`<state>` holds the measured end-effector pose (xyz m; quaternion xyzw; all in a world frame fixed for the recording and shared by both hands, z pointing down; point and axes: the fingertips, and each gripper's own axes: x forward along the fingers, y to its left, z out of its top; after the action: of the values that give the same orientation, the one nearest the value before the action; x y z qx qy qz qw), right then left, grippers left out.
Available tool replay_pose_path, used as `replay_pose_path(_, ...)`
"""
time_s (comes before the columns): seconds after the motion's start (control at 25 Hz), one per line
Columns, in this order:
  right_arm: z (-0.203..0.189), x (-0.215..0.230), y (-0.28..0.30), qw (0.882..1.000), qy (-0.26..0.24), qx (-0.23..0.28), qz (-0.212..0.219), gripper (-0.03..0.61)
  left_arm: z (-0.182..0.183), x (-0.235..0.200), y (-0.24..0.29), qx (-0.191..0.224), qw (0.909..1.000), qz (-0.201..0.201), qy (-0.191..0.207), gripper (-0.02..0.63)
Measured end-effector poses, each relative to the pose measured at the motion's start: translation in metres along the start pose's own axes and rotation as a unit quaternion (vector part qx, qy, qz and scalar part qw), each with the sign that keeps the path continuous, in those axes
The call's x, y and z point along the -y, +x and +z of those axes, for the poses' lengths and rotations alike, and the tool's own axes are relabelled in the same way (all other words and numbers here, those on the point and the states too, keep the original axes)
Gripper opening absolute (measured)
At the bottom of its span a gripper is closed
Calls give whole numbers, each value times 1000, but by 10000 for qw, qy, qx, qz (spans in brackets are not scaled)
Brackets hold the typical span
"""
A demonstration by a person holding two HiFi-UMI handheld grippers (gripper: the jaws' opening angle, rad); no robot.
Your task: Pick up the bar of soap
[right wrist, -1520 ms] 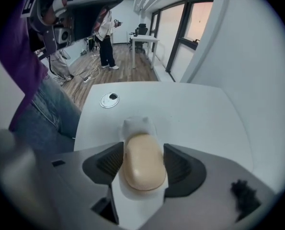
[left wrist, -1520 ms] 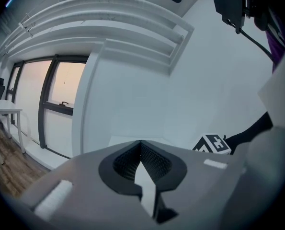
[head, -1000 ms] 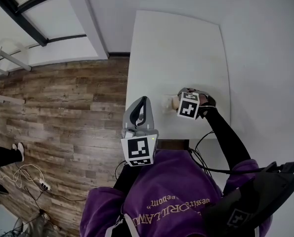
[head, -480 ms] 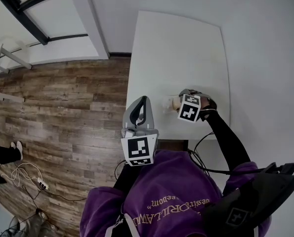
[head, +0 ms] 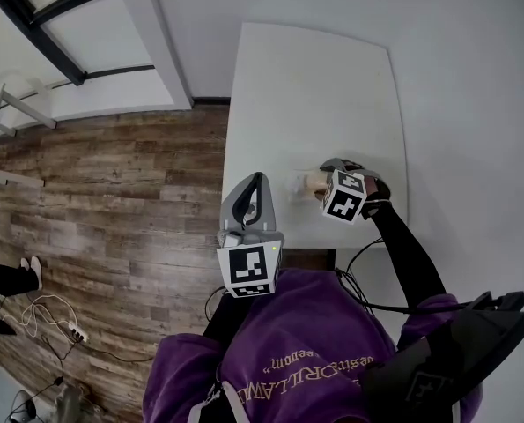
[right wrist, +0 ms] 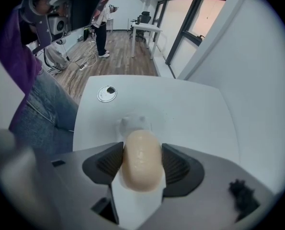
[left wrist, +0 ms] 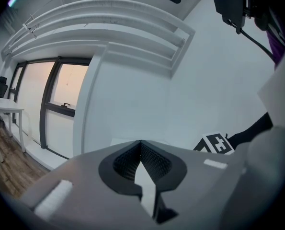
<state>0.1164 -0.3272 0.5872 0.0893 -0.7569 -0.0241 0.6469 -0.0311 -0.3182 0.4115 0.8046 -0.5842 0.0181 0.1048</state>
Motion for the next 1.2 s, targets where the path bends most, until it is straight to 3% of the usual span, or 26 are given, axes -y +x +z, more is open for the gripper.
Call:
replay_pose_path(0.28,12,14,-22,9968,178,543,-561,265,2,-1,-3,39,10000,52,29,8)
replay_pose_path(0.56,35,35,-78,9805,482,1268,-1421,265,13,-1,-5,135,9998,53,137,8)
replay_pose_path(0.96,58,54,-164,9363,826,2307,-2515,265,33,11,-4,380,9989,-7,279,8)
replay_pose_path(1.2,60,59,-216,8885,1375,3152,-3038,265,48,18,-6,510,9981,-15,354,8)
